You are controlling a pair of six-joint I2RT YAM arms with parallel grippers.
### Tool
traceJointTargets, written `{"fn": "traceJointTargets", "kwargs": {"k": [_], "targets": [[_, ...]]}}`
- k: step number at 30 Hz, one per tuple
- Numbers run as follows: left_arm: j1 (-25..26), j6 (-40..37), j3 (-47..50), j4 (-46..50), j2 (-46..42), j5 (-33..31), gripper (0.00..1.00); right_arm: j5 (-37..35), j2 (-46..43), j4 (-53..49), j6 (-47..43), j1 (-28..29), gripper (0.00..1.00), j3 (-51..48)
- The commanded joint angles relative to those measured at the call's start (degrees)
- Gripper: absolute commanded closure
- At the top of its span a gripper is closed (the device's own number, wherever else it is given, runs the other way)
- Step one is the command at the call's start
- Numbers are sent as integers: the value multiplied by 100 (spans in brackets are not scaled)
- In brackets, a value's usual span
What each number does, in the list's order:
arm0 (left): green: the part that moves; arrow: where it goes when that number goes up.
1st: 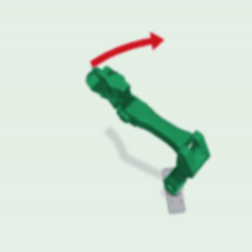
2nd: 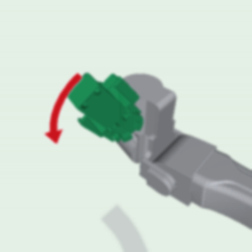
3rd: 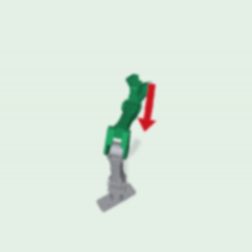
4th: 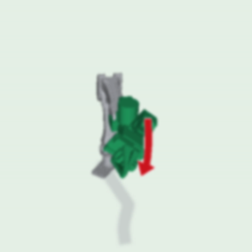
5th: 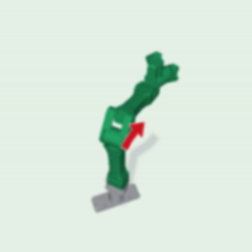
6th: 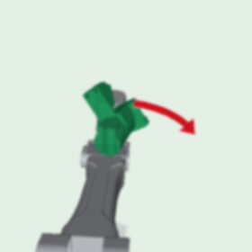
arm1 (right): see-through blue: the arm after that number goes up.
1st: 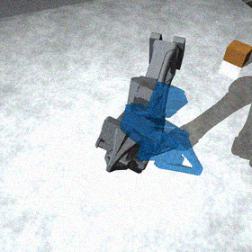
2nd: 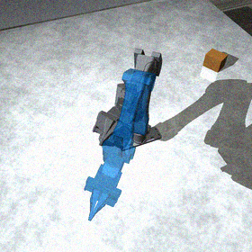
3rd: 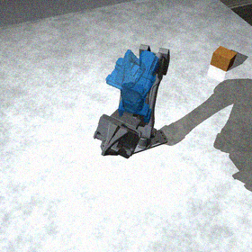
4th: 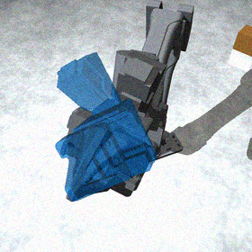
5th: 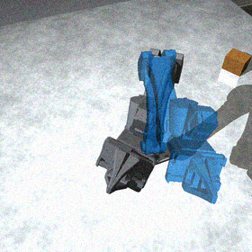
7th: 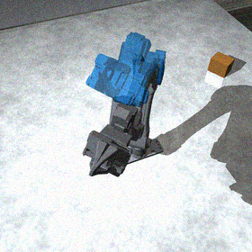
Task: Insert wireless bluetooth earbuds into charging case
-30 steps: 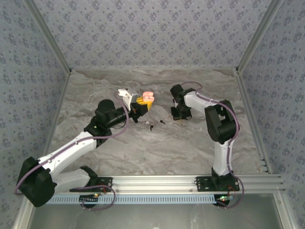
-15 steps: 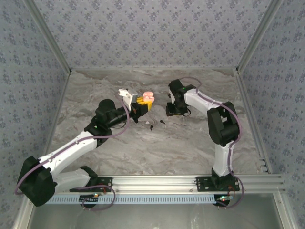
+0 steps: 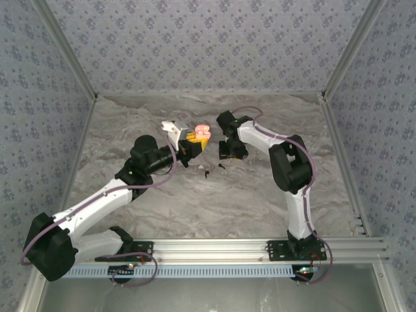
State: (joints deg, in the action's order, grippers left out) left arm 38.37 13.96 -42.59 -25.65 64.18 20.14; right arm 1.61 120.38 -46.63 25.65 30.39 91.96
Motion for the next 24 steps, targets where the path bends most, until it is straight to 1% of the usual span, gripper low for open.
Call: {"fn": "traceJointTargets", "kwargs": {"k": [1, 9, 24], "targets": [[30, -50, -179, -179, -81, 77, 86, -373, 119, -286, 371, 42, 57, 245], [30, -68, -171, -160, -88, 69, 86, -408, 326, -365, 414, 57, 62, 443], [30, -68, -187, -186, -55, 69, 86, -557, 598, -549, 421, 48, 65, 669]]}}
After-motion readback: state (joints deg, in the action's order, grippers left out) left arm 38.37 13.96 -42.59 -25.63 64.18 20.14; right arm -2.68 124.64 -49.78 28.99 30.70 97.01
